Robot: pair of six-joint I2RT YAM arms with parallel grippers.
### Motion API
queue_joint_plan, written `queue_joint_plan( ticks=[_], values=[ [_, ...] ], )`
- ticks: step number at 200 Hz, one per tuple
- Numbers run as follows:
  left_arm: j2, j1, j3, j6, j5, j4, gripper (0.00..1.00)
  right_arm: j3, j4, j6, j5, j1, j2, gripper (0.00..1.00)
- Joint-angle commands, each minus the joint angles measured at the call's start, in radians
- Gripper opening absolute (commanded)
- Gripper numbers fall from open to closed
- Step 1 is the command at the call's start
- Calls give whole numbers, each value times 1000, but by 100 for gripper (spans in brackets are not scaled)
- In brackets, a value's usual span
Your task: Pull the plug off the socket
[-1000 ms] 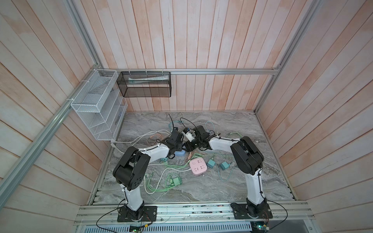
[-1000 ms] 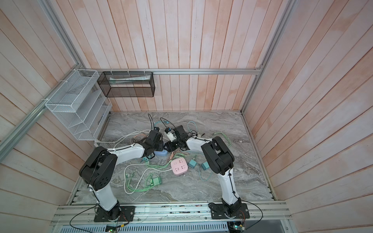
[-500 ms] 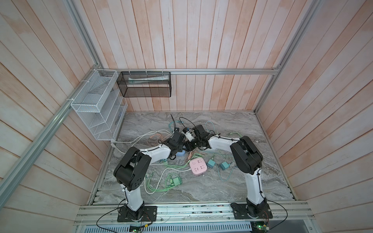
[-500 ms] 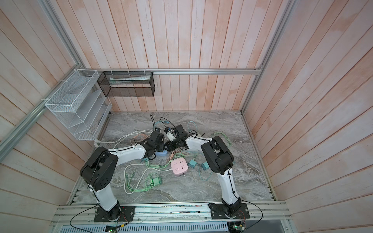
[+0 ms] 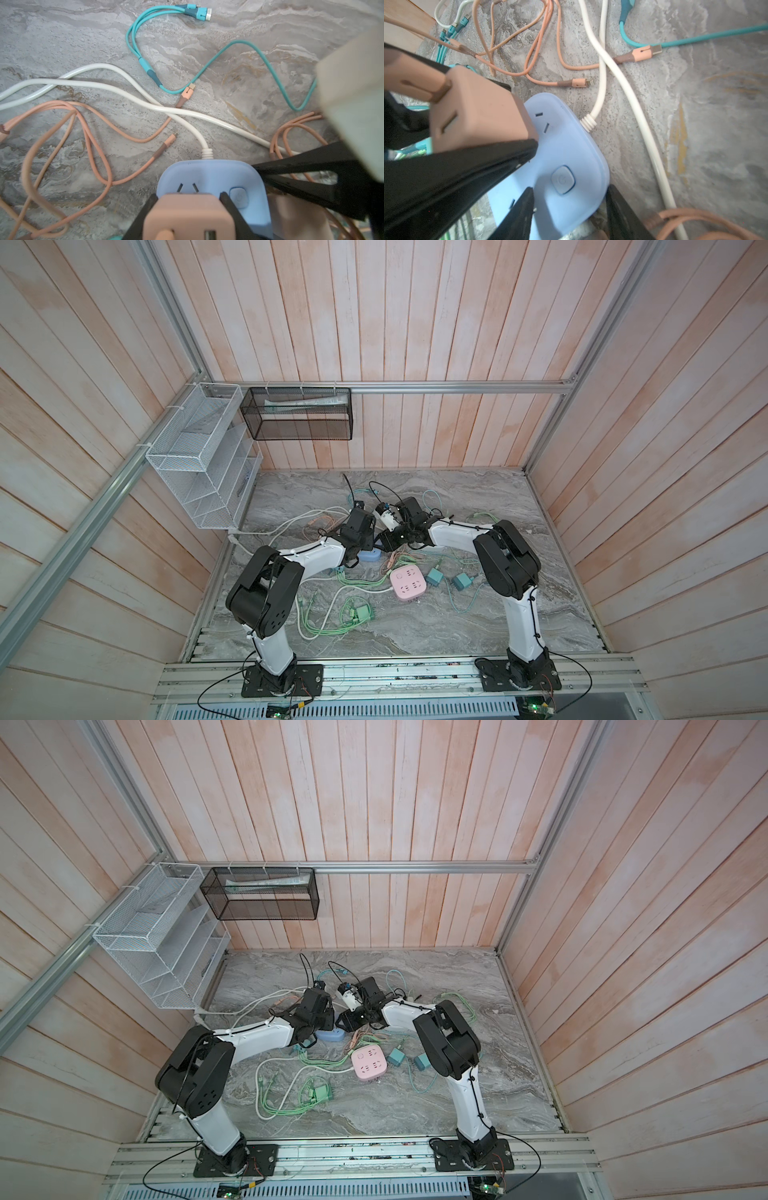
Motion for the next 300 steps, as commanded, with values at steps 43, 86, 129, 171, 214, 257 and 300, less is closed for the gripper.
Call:
queue_joint_plan(
  ticks=[43, 86, 129, 171, 214, 257, 300],
  values=[
    [-9, -35, 17, 30, -38, 2, 13, -43, -145, -6, 103, 7, 94, 52],
    [-49, -4, -23, 14, -2, 19, 13, -50, -138, -3, 93, 4, 84, 52],
    [-77, 55, -50, -12, 74, 43, 13, -68, -115, -4, 75, 4, 67, 52],
    [-65, 123, -46, -37, 181, 54, 13, -67, -111, -6, 61, 4, 62, 52],
    [1, 177, 13, -30, 259, 29, 13, -67, -113, -9, 60, 4, 57, 52],
    [54, 215, 72, -23, 316, -24, 14, -68, -116, -11, 63, 4, 52, 52],
    [68, 248, 75, -30, 331, -47, 16, -64, -117, -11, 65, 4, 45, 52]
  ],
)
